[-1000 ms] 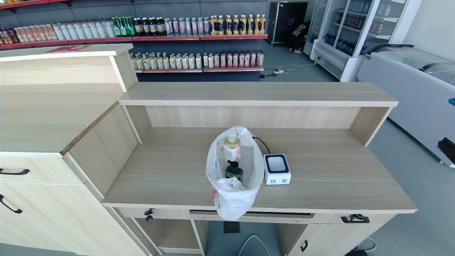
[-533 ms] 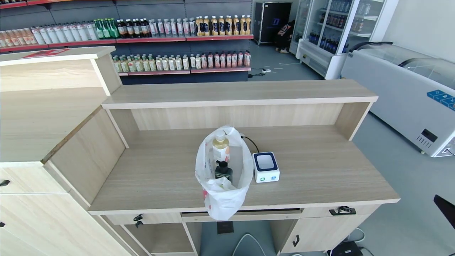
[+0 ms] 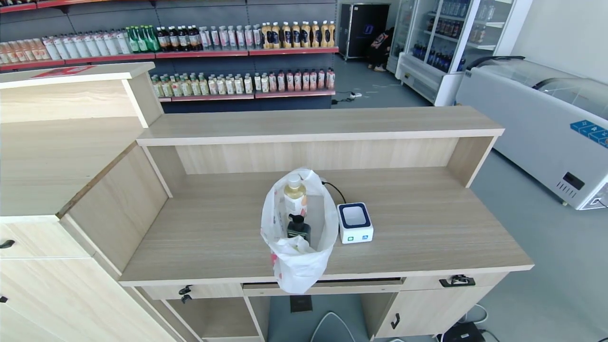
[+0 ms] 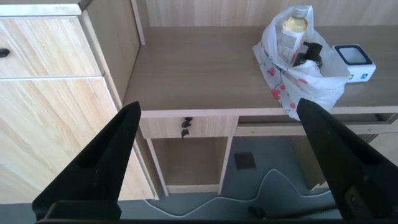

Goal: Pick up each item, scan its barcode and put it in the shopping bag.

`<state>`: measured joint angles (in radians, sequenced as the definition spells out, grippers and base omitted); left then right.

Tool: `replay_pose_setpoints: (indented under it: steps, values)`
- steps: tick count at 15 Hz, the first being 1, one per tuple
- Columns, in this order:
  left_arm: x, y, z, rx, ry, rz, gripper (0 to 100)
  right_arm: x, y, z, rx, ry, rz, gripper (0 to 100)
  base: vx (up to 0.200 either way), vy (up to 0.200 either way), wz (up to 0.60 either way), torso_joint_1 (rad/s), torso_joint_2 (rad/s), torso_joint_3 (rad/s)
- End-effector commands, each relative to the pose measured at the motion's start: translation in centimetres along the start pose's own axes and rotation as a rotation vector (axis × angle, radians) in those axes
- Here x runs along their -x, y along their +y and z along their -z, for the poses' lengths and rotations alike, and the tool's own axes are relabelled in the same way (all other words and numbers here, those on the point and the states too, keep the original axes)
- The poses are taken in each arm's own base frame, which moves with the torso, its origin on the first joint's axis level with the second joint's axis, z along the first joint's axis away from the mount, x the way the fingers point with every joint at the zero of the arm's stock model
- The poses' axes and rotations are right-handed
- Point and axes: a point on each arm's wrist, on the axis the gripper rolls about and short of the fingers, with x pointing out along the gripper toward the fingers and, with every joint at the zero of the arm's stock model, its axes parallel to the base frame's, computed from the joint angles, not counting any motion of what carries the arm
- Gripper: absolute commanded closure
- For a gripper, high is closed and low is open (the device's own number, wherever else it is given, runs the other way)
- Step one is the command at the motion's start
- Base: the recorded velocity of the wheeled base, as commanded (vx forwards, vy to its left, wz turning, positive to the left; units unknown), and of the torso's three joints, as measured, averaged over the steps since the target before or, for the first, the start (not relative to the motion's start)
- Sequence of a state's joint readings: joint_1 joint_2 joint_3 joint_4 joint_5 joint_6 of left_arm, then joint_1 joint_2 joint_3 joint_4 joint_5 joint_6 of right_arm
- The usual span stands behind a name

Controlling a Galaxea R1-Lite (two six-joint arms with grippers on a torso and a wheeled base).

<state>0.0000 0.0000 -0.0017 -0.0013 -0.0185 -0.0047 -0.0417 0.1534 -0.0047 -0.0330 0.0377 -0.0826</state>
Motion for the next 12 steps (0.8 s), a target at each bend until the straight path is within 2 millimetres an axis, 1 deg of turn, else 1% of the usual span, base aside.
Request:
replay_pose_setpoints:
  steps: [1,4,12]
  values:
    - [0.0,0.0,0.0,0.001,0.0,0.0,0,1.12,0.01,0.8,-0.005,-0.123,-0.036,0,0.0,0.0,0.0,0.0,0.0,0.0]
    - [0.0,0.0,0.0,0.0,0.0,0.0,0,1.12,0.0,0.81,-0.045,-0.121,-0.033,0,0.0,0.0,0.0,0.0,0.0,0.0]
    - [0.0,0.0,0.0,0.0,0.0,0.0,0,1.13,0.0,0.82,-0.042,-0.122,-0.032,0,0.0,0.0,0.0,0.0,0.0,0.0]
